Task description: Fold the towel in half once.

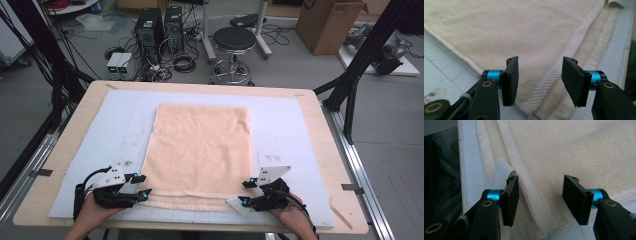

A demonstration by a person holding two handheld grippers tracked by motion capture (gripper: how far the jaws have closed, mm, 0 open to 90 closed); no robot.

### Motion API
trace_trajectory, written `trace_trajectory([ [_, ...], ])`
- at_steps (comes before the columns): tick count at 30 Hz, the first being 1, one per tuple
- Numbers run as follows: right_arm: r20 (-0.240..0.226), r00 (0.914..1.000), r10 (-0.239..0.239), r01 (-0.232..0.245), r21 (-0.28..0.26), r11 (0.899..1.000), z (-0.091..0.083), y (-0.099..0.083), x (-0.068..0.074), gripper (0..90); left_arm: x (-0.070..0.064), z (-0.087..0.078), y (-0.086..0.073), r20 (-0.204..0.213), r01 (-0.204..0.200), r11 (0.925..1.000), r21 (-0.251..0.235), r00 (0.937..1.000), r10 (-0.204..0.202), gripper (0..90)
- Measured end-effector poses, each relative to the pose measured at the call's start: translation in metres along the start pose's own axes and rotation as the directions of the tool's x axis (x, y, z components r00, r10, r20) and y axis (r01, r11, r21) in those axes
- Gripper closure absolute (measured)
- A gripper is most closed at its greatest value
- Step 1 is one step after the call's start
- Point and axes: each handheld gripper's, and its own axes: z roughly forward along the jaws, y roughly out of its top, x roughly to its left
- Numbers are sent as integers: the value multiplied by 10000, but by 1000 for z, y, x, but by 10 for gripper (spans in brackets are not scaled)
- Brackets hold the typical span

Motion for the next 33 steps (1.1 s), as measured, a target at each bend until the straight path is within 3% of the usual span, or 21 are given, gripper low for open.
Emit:
trace_trajectory([
  [3,221,9994,-272,268,162,9995,1,1,3,512,1,4,0,90,16,9996,267,10000,-19,487],
  [8,467,9984,-334,327,169,9993,-1,0,4,665,1,7,-2,-27,-198,9976,663,9998,200,541],
  [14,433,9986,-303,298,134,9995,-3,1,3,775,3,7,-1,-177,-16,9981,610,9998,27,643],
  [17,318,9995,-43,44,-31,10000,-5,0,2,826,3,5,0,-199,-105,9984,552,9997,116,705],
  [25,146,9996,261,-255,-407,9988,-9,1,0,845,4,2,1,-281,-154,9994,319,9995,163,835],
  [29,123,9990,423,-412,-779,9961,-14,2,-1,846,4,0,3,-308,-77,9999,101,9995,80,852],
  [33,217,9993,304,-282,-962,9950,-18,4,0,846,4,-5,5,-342,10,9996,-267,9994,-19,854],
])
